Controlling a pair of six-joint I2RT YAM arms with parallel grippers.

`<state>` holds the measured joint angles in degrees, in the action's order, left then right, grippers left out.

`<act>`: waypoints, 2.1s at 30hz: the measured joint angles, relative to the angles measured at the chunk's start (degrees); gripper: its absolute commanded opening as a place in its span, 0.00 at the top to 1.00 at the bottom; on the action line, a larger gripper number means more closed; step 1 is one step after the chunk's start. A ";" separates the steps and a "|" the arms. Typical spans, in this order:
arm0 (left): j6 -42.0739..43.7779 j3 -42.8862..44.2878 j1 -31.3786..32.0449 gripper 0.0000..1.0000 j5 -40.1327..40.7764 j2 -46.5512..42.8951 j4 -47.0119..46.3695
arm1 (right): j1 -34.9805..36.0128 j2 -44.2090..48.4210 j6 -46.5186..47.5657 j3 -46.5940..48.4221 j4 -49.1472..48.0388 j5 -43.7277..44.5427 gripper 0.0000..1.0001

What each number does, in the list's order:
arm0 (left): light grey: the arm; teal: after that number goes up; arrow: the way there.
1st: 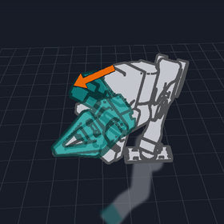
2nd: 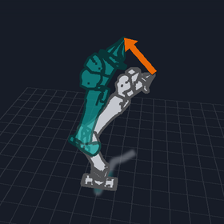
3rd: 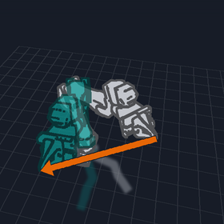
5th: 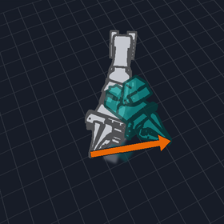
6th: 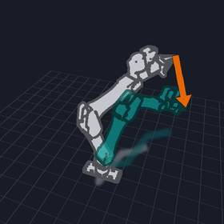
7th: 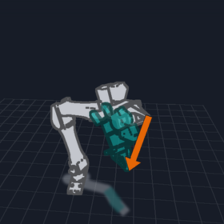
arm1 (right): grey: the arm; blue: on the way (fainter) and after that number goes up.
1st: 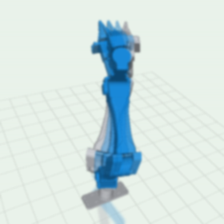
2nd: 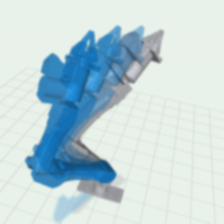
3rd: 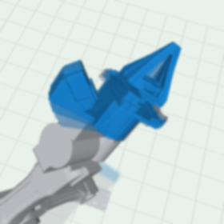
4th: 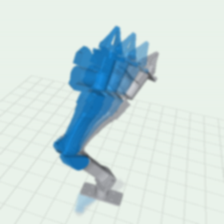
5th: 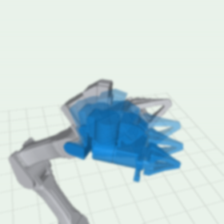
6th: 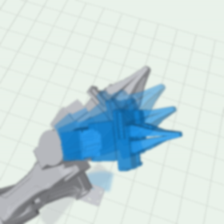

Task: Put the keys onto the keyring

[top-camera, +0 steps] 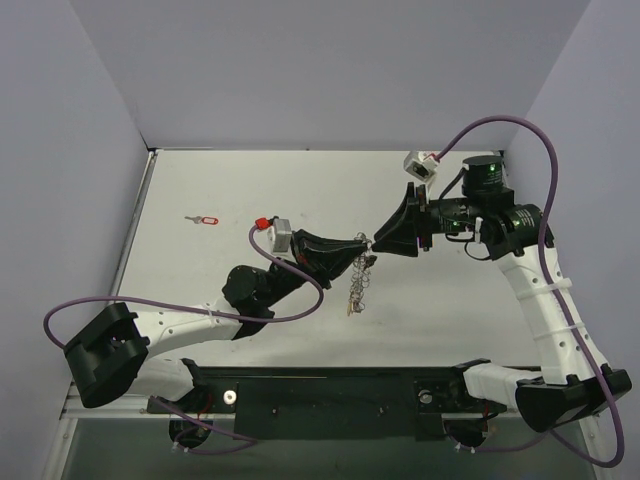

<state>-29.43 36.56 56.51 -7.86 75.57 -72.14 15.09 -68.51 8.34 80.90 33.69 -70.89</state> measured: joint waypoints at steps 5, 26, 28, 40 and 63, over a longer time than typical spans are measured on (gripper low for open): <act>-0.85 0.00 -0.11 1.00 -0.52 0.02 0.00 | 1.09 -0.02 2.97 -0.02 1.53 0.46 0.73; -2.99 -0.09 -0.37 1.00 -1.01 1.18 -0.04 | 3.43 -0.98 5.29 -0.98 2.34 0.74 0.96; -3.02 -0.09 -0.44 1.00 -0.96 1.18 -0.02 | 3.43 -1.14 5.27 -0.98 2.38 0.33 1.00; -4.50 -0.72 -0.83 1.00 -1.03 1.20 -0.09 | 3.32 -1.03 6.58 -1.79 2.54 -0.81 1.00; -16.92 -0.57 -4.50 1.00 -7.69 1.97 -1.09 | 3.23 -0.92 6.93 -3.02 2.05 -3.54 0.89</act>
<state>-46.35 35.99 52.01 -15.55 77.54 -73.23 18.33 -69.43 15.27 77.89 35.75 -74.43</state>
